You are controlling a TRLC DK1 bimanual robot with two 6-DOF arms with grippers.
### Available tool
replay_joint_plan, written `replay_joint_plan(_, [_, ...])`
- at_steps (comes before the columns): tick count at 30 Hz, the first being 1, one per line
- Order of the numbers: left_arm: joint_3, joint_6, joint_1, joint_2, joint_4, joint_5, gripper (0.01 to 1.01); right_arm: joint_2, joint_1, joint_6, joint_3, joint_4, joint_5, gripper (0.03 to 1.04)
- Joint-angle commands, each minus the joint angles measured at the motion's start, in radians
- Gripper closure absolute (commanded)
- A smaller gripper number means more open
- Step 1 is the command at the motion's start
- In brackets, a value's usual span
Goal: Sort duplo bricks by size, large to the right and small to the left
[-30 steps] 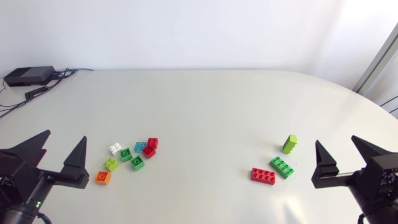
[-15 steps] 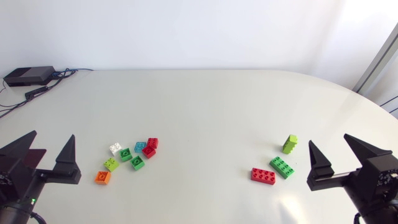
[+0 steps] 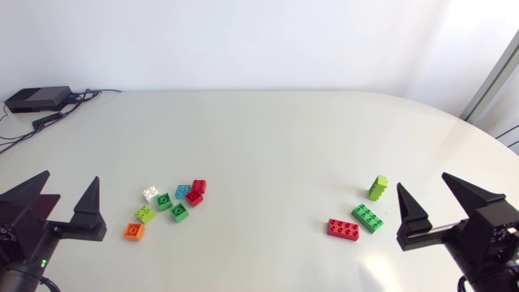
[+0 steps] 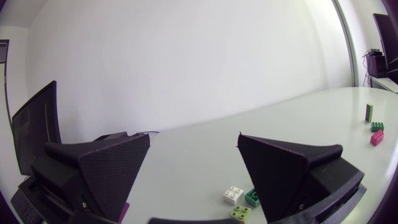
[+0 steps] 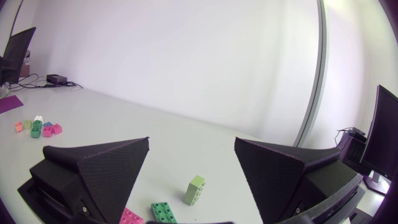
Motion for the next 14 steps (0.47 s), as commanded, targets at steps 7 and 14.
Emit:
replay_joint_plan(7, [-0.019, 0.015, 0.007, -0.018, -0.003, 0.009, 0.044, -0.009, -0.010, 0.053, -0.046, 0.004, -0.002, 0.07])
replay_joint_plan(14, [-0.019, 0.015, 0.007, -0.018, -0.003, 0.011, 0.044, -0.007, -0.051, 0.106, -0.046, 0.004, -0.001, 0.07])
